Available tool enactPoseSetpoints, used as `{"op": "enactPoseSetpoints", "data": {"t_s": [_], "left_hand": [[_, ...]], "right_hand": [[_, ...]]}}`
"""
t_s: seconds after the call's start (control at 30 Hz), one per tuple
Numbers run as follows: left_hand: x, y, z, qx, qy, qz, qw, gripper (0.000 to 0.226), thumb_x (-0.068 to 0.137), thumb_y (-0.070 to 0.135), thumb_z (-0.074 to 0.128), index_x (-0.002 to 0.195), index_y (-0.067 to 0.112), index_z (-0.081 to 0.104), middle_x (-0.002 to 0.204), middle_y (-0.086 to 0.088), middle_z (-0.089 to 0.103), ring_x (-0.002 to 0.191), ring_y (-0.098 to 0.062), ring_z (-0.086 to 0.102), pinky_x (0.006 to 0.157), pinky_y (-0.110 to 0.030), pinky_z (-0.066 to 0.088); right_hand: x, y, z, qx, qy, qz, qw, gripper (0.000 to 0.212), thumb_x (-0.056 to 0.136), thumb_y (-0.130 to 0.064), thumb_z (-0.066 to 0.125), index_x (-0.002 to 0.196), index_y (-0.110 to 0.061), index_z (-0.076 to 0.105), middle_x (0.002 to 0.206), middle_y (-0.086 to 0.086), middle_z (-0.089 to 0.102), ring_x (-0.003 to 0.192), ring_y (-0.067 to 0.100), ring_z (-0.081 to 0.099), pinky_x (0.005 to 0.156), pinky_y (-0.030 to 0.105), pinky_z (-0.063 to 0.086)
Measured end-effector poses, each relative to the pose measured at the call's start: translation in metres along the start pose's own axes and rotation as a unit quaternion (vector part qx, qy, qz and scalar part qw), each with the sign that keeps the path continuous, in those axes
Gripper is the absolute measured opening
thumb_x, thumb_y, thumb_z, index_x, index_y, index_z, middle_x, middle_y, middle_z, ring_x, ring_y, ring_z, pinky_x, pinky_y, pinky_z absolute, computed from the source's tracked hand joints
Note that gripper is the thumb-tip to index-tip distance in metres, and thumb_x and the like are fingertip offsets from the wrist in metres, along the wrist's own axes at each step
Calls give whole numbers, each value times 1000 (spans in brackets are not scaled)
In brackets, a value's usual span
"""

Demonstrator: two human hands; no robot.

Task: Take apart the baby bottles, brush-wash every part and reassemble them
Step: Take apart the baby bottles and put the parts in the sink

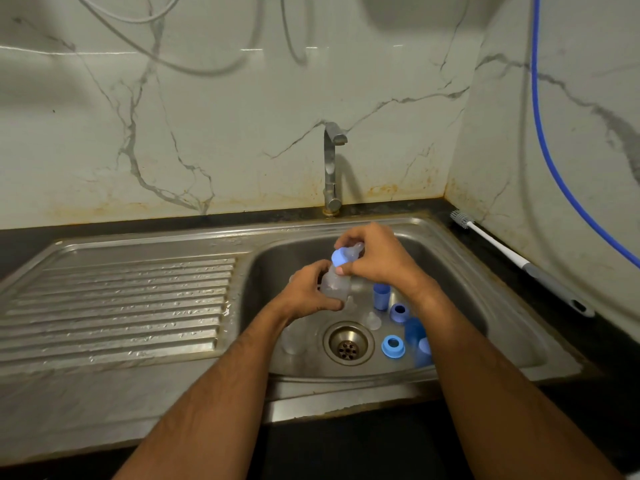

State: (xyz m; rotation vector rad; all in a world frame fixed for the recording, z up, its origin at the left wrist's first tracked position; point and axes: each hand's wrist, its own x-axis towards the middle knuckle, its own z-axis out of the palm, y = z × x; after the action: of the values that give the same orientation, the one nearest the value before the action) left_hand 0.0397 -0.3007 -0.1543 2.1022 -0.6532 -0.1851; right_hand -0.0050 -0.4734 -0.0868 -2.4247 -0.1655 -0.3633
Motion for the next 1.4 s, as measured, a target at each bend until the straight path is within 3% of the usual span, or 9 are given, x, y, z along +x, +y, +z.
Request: {"op": "enactPoseSetpoints", "data": {"t_s": [0.17, 0.27, 0.43, 0.73, 0.93, 1.03, 1.13, 1.27, 1.4], "left_hand": [[-3, 1, 9, 133, -31, 25, 990, 59, 63, 18, 88, 116, 24, 63, 109, 9, 65, 100, -7, 60, 87, -26, 53], [-4, -2, 14, 236, -82, 16, 968, 61, 61, 17, 89, 116, 22, 63, 112, 5, 65, 101, -14, 60, 87, -32, 53], [-6, -8, 20, 328, -181, -16, 927, 68, 67, 12, 89, 127, 19, 59, 124, -1, 59, 109, -17, 56, 83, -24, 46], [-14, -15, 32, 343, -318, -108, 877, 67, 72, 8, 85, 130, 21, 54, 131, -3, 56, 120, -24, 56, 103, -38, 49], [-14, -12, 30, 310, -341, -122, 879, 66, 74, 11, 86, 131, 19, 54, 132, -4, 56, 122, -24, 55, 106, -39, 48], [-14, -9, 25, 281, -326, -102, 897, 62, 75, 12, 86, 129, 16, 55, 130, -3, 58, 123, -24, 55, 101, -33, 48], [-11, -6, 17, 261, -288, -59, 919, 52, 74, 19, 86, 119, 20, 59, 118, 2, 58, 108, -19, 58, 89, -29, 52], [-2, -4, -2, 186, -130, 30, 973, 37, 76, 19, 86, 107, 19, 66, 103, 7, 66, 92, -8, 64, 82, -21, 55], [3, 2, -7, 81, 30, 13, 996, 16, 89, 9, 73, 102, 16, 71, 95, 2, 72, 89, -10, 69, 79, -20, 57]], "right_hand": [[6, 10, -8, 82, 83, 54, 992, 32, 70, -18, 92, 97, -18, 75, 91, -7, 70, 85, 5, 64, 71, 17, 50], [8, 15, -5, 91, 98, 78, 988, 34, 68, -18, 93, 98, -16, 76, 94, -2, 72, 89, 13, 67, 75, 25, 56], [5, 20, 0, 91, 91, 88, 988, 33, 69, -16, 93, 97, -14, 76, 92, 0, 74, 88, 13, 69, 81, 35, 62], [1, 24, 2, 69, 81, 79, 991, 34, 69, -19, 93, 98, -12, 77, 91, 0, 74, 83, 10, 67, 65, 18, 51], [0, 25, 5, 63, 70, 81, 992, 33, 71, -18, 93, 99, -14, 76, 90, 0, 72, 84, 13, 69, 76, 35, 63], [0, 25, 7, 58, 66, 83, 993, 33, 71, -19, 92, 99, -14, 76, 92, 0, 73, 85, 13, 69, 78, 38, 64], [0, 25, 7, 60, 64, 88, 992, 33, 71, -19, 92, 99, -14, 75, 92, 1, 73, 85, 14, 70, 78, 38, 64], [0, 27, 8, 63, 57, 91, 992, 33, 69, -19, 93, 97, -16, 76, 87, -3, 72, 84, 14, 70, 78, 39, 63], [-2, 31, 12, 34, 23, 76, 996, 35, 68, -21, 93, 100, -23, 77, 96, -9, 71, 95, 9, 66, 82, 29, 59]]}}
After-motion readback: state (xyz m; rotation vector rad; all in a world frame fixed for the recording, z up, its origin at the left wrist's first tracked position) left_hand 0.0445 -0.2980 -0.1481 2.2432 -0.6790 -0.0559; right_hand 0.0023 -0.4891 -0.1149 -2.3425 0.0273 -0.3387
